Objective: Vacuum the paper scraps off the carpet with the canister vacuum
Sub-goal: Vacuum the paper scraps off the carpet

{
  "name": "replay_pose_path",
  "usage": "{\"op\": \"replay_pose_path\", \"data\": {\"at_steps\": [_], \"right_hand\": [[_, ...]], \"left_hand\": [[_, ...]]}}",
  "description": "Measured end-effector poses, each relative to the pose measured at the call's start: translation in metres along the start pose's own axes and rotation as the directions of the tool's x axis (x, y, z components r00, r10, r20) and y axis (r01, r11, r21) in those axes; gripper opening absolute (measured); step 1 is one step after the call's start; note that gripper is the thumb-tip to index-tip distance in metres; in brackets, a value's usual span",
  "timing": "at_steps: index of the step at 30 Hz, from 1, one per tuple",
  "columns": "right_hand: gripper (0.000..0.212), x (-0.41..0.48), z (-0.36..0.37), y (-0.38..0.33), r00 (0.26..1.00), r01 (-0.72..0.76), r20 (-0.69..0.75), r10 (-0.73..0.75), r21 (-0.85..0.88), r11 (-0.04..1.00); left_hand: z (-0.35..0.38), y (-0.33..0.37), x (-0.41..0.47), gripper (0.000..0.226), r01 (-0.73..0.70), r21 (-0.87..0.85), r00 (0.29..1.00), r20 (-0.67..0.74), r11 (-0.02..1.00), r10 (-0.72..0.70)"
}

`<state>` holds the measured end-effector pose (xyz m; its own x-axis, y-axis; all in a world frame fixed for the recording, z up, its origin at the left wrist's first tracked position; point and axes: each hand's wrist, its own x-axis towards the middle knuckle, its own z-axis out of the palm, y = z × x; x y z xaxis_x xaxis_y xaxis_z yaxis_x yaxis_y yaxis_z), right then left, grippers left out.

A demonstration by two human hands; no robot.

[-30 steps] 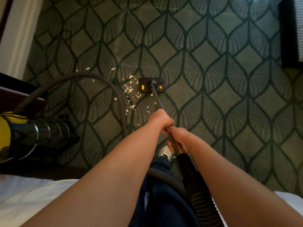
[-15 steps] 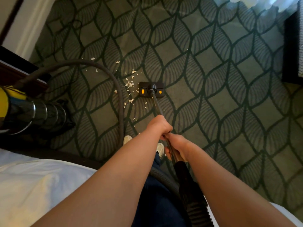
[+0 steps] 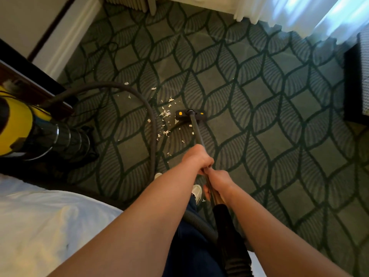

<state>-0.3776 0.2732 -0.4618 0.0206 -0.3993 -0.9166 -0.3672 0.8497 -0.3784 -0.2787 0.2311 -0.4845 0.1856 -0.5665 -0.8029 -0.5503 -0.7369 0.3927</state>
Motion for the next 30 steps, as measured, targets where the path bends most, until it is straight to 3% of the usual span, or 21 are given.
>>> {"op": "replay_pose_path", "data": {"at_steps": [6, 14, 30], "right_hand": [[0.037, 0.011, 0.009, -0.034, 0.996, 0.079, 0.033, -0.079, 0.011, 0.997], [0.03, 0.035, 0.041, -0.12, 0.985, 0.166, 0.062, -0.163, -0.04, 0.985], [0.029, 0.141, 0.17, -0.317, 0.957, 0.259, 0.207, -0.204, -0.284, 0.923]], "left_hand": [[-0.032, 0.008, 0.021, 0.025, -0.046, -0.066, 0.994, -0.102, 0.997, 0.039], [-0.11, 0.022, 0.068, 0.024, -0.097, -0.074, 0.969, -0.236, 0.993, 0.077], [-0.305, -0.007, 0.216, 0.016, -0.01, -0.328, 0.948, -0.303, 0.945, -0.095]]}}
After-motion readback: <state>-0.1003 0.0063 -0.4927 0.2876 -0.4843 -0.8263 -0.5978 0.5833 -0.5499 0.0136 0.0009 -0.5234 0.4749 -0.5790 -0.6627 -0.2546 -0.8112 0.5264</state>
